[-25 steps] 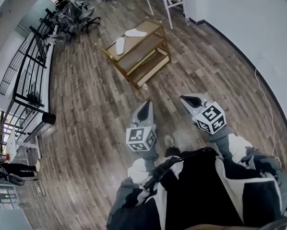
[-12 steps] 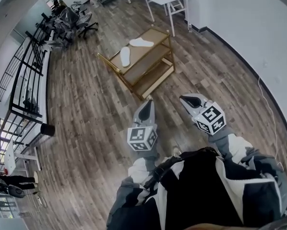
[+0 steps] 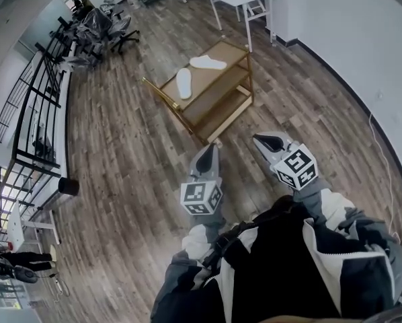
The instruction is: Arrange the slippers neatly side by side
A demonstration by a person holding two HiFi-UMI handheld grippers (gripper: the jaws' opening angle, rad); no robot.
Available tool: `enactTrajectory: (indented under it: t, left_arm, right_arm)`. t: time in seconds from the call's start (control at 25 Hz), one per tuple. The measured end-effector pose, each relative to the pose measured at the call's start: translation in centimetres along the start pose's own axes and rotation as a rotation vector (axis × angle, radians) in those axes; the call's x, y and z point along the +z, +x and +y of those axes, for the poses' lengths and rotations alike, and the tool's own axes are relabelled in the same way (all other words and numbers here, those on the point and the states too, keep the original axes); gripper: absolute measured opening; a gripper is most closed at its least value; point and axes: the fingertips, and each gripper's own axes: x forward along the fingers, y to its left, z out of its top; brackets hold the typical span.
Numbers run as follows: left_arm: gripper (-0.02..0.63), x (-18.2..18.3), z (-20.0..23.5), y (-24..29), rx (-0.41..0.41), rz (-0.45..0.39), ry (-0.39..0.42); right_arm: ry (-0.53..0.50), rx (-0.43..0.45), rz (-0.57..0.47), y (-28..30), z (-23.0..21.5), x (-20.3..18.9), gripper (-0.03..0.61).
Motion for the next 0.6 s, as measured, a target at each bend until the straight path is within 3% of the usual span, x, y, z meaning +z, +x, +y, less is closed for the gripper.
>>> enactTrajectory:
  t: [0.32,0.6]
  left_arm:
    - [0.008,-0.6,4.0,6.2,0.02,0.012,0.003]
    - [0.008,0.3,7.3,14.2,0.077,0.034,0.016]
  right_arm:
    - [0.016,-0.013,-0.001,4.7,-5.5,-0.4,0.005]
    - [0.028,0.024,-0.027,10.8,-13.4,1.2,0.005]
